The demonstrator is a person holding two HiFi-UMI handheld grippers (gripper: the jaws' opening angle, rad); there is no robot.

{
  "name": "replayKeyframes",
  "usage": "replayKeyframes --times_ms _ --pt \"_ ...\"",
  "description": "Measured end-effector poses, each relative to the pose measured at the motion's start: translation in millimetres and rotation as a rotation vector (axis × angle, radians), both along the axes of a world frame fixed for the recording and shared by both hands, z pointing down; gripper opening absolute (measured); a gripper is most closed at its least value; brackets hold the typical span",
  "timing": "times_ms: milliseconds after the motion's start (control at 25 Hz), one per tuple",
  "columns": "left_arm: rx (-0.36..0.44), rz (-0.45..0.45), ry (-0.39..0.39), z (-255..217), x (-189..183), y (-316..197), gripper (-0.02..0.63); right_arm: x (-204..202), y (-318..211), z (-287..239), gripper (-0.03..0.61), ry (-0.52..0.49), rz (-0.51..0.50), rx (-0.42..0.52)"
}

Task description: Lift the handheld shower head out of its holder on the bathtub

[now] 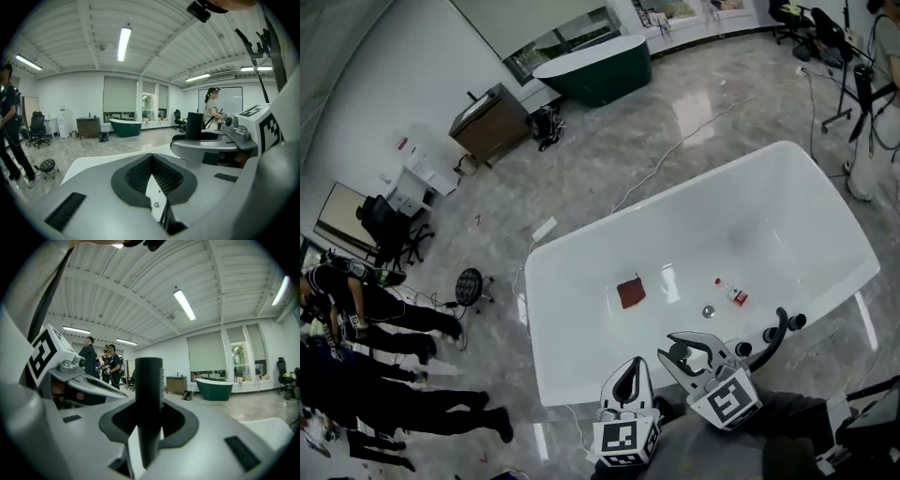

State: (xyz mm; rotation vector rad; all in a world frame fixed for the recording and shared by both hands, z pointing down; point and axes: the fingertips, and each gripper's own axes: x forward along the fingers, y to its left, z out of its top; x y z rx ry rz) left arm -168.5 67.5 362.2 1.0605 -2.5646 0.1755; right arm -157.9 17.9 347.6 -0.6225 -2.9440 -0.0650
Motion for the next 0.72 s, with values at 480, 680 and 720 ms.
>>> replayKeyframes --times_ms 480,680,720 --pt "-0.040 -0.292 0.019 6.5 74.7 38.5 0.003 57.7 29.1 9.2 0.112 -0.009 -0.244 -0.026" --pt "-0.016 -0.323 -0.002 2.6 86.2 47.7 0.003 65.1 35.3 -0.8 0.112 -0.043 -0.258 0.006" --pt "-0.009 -0.325 -0.008 3.9 91.1 52.3 0.003 69.4 38.7 -3.5 0.112 -0.056 -0.256 0.018"
